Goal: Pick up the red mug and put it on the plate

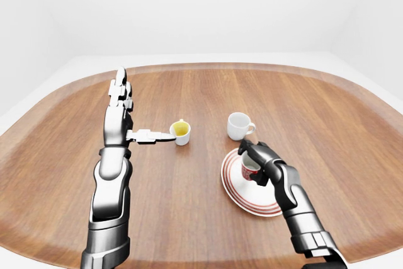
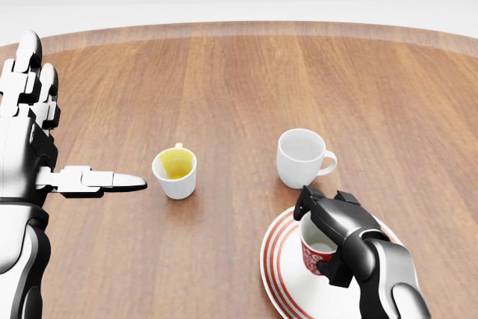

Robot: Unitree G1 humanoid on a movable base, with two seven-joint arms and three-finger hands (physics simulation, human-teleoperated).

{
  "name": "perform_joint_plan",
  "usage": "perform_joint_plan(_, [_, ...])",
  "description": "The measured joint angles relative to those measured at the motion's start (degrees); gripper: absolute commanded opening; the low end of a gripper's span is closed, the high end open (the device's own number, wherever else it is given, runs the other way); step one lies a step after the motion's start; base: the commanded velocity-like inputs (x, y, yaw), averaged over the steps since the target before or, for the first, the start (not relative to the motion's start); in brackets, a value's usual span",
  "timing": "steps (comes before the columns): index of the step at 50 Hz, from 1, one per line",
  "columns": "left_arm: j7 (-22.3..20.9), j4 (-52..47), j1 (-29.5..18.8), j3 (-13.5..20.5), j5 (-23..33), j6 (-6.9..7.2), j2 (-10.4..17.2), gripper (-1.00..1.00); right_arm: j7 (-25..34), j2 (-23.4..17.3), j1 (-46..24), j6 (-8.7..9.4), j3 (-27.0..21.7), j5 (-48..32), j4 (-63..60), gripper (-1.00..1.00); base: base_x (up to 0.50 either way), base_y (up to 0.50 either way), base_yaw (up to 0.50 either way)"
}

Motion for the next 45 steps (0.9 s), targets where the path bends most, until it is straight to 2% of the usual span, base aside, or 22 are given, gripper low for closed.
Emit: perform_joint_plan(45, [0.2, 1.7, 0.2, 0.0, -0.2, 0.0, 0.0, 1.0, -9.4, -1.4, -4.7, 0.0, 0.3, 1.5, 17.1, -1.0, 0.0, 0.0, 0.0])
